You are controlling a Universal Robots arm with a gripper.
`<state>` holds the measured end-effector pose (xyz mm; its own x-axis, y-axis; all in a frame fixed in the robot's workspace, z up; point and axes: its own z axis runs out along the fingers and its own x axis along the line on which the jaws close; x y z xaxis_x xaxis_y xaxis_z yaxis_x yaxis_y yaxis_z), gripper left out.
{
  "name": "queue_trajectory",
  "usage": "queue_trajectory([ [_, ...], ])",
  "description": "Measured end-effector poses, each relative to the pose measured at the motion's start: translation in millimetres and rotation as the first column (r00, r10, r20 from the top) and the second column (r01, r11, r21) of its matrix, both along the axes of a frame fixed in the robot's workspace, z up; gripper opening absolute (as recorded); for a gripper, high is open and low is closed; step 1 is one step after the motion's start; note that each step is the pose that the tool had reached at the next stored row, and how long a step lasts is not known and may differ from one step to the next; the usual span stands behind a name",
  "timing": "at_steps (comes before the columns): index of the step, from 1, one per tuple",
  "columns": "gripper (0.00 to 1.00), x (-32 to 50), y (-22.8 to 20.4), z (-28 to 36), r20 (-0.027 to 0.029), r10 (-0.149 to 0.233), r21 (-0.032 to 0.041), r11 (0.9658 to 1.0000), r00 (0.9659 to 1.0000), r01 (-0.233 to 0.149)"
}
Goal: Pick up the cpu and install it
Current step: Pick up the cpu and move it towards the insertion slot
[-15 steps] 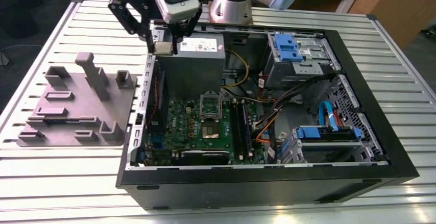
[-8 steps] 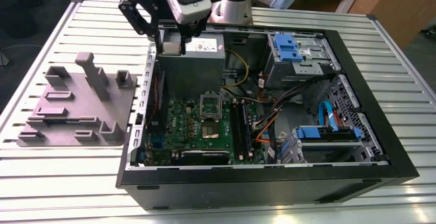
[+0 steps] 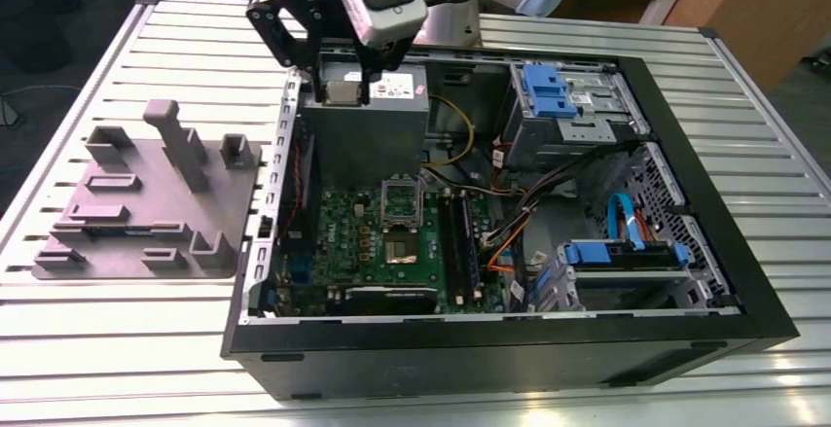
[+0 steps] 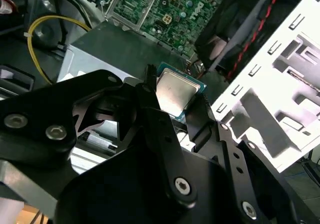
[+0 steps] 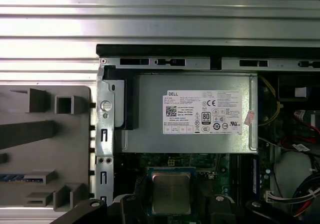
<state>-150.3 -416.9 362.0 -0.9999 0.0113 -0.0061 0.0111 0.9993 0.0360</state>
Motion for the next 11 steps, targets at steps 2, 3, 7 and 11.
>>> queue_trajectory([
  [2, 0.47, 7.3, 0.0, 0.0, 0.0, 0.0, 0.0, 1.0, 1.0, 0.0],
  [3, 0.47, 9.5, 0.0, 0.0, 0.0, 0.0, 0.0, 1.0, 1.0, 0.0],
  [7, 0.47, 18.5, 0.0, 0.0, 0.0, 0.0, 0.0001, 1.0, 1.0, 0.0],
  [11, 0.47, 27.4, 0.0, -0.1, 0.0, 0.0, 0.0001, 1.0, 1.0, 0.0],
])
